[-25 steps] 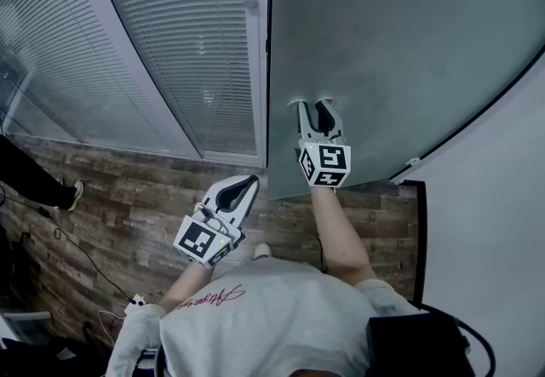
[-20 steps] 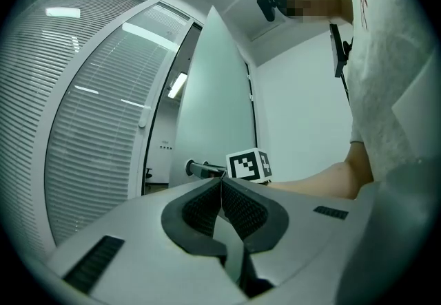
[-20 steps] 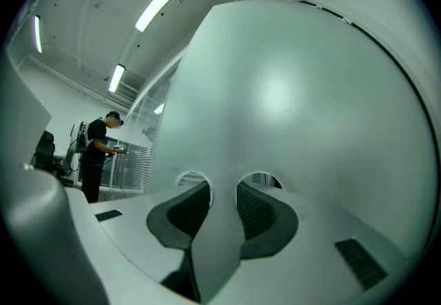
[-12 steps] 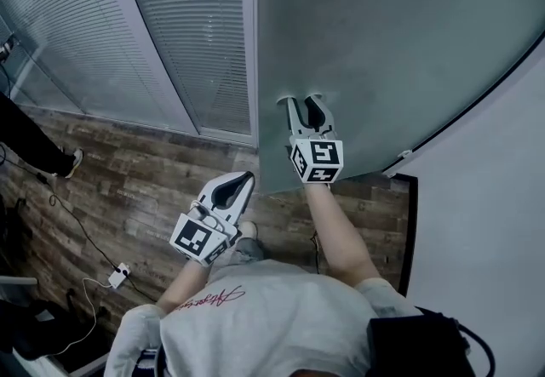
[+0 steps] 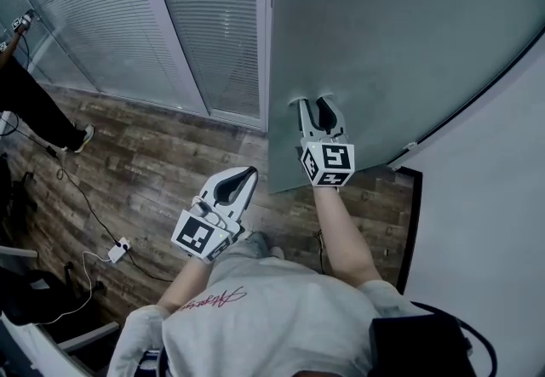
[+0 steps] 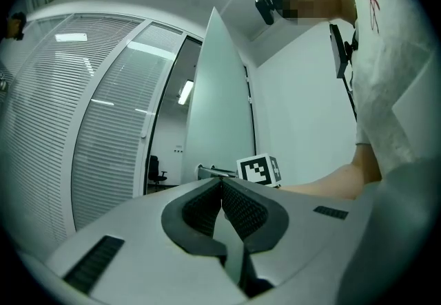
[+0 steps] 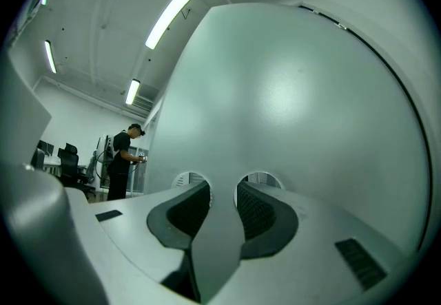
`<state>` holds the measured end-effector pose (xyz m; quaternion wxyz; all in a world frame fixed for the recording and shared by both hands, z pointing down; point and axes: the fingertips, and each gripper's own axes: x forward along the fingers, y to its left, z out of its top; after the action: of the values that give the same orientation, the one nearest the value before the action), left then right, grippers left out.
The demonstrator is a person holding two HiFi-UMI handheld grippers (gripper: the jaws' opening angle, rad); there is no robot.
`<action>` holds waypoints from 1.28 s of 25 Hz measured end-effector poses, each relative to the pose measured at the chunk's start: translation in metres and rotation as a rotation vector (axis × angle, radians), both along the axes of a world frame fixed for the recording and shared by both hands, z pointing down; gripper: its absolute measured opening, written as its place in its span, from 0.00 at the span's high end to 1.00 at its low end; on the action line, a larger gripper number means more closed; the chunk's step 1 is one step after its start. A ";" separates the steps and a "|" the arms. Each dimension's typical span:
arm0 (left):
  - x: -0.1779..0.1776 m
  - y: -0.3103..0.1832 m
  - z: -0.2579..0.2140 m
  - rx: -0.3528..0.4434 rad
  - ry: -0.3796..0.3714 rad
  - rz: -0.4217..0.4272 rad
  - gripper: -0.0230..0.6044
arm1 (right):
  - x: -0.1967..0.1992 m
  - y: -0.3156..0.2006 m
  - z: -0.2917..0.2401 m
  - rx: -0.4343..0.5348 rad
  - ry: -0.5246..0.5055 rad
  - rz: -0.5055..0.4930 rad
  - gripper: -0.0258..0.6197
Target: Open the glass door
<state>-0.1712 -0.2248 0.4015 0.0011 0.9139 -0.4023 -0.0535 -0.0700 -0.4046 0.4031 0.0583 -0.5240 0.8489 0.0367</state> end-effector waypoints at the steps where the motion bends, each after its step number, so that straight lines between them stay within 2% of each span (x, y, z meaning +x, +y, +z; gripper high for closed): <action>1: 0.001 0.005 -0.002 0.003 0.001 0.007 0.94 | 0.002 0.007 0.000 0.001 -0.002 0.000 0.76; 8: 0.010 0.038 -0.005 -0.003 0.007 0.088 0.94 | 0.020 0.057 0.002 0.014 -0.024 0.005 0.76; 13: 0.022 0.067 -0.015 0.010 -0.010 0.181 0.94 | 0.042 0.092 -0.002 0.033 -0.021 0.009 0.76; 17: 0.030 0.094 -0.005 -0.007 -0.008 0.256 0.94 | 0.053 0.120 0.001 0.013 -0.012 0.001 0.76; 22: 0.056 0.121 0.000 -0.015 0.014 0.353 0.94 | 0.070 0.154 0.001 -0.007 0.003 -0.038 0.76; 27: 0.085 0.144 0.006 -0.026 -0.007 0.468 0.94 | 0.093 0.185 -0.001 -0.014 0.001 -0.093 0.76; 32: 0.111 0.168 0.007 -0.012 -0.026 0.540 0.94 | 0.118 0.224 0.002 -0.004 -0.008 -0.141 0.76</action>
<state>-0.0602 -0.0568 0.4082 0.0155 0.9887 -0.1445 -0.0370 0.0478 -0.1804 0.4055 0.0633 -0.4631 0.8836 0.0288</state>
